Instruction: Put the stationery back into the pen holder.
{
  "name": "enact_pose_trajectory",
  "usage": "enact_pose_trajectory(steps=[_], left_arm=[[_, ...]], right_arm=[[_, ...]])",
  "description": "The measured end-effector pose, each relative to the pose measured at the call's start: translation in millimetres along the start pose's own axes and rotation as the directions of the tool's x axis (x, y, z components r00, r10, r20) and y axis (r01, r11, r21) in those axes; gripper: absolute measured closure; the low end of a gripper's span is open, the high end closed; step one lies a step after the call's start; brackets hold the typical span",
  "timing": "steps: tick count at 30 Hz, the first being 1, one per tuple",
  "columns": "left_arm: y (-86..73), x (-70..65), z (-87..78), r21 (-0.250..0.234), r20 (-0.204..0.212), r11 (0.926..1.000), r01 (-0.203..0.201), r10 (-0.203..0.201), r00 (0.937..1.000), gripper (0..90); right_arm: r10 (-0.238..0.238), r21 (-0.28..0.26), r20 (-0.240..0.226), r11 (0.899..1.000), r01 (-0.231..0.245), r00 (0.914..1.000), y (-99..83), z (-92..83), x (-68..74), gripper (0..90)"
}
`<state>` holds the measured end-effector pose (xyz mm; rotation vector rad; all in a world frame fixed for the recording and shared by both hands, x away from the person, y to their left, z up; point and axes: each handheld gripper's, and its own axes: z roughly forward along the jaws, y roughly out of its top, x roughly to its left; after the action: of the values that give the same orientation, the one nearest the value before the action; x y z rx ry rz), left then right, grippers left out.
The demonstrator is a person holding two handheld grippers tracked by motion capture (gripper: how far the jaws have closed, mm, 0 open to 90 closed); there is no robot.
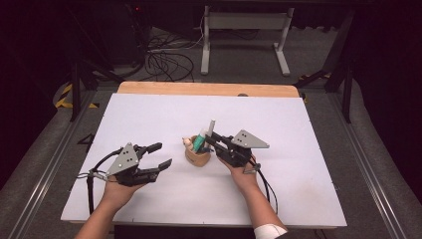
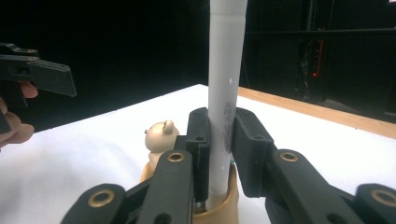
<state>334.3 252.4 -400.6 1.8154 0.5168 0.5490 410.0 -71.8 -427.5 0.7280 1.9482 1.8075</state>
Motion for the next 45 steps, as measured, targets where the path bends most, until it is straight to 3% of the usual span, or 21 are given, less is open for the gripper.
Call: enact_pose_trajectory(steps=[15,30,45], left_arm=[[-0.3,0.6,-0.1,0.003,-0.003,1.0,0.002,-0.002,1.0,38.3],[-0.7,1.2,0.8,0.004,0.001,1.0,0.001,-0.001,1.0,38.4],[-1.4,2.4,0.4,0.008,-0.005,0.9999,0.013,-0.013,0.9999,37.0]], right_arm=[[0.014,0.006,-0.004,1.0,-0.013,0.9999,-0.9,0.9,-0.8,76.6],[0.023,0.004,-0.013,1.0,-0.023,0.9996,-0.2,-0.2,-3.0,64.0],[0.027,-0.022,-0.026,0.999,-0.027,0.9993,3.7,-4.6,-5.0,58.8]])
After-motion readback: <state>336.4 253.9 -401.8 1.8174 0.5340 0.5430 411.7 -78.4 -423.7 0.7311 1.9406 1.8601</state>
